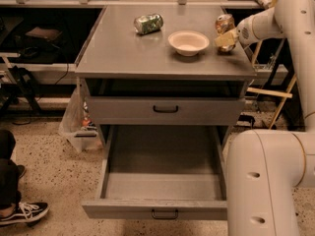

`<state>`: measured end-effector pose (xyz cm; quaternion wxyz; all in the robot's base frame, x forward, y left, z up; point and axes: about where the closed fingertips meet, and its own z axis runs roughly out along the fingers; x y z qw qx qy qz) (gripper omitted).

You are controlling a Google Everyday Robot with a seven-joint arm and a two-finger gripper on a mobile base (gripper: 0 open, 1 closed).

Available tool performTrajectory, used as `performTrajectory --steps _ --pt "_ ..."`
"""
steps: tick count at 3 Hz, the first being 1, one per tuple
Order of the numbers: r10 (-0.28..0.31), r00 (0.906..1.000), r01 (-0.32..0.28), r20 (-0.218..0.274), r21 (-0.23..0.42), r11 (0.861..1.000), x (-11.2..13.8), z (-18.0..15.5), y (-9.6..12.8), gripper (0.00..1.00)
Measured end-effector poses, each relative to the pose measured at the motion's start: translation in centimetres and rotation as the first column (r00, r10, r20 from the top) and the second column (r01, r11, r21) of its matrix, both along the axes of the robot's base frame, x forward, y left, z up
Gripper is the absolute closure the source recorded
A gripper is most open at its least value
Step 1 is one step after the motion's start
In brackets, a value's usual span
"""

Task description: Pick orange can from middle drawer and place on counter

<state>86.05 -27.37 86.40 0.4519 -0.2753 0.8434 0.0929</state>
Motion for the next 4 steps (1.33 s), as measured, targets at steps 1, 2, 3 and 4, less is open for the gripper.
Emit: performTrajectory --steps 1,2,3,4 --pt "0.0 1.0 0.0 0.0 0.0 1.0 0.0 0.0 0.0 0.15" --pt "0.0 1.0 0.0 0.0 0.0 1.0 0.0 0.0 0.0 0.0" --pt "0.0 1.0 0.0 0.0 0.0 1.0 0.0 0.0 0.0 0.0" --pt "-0.041 0.999 0.042 0.017 -0.048 0.998 -1.1 2.2 -2.7 0.0"
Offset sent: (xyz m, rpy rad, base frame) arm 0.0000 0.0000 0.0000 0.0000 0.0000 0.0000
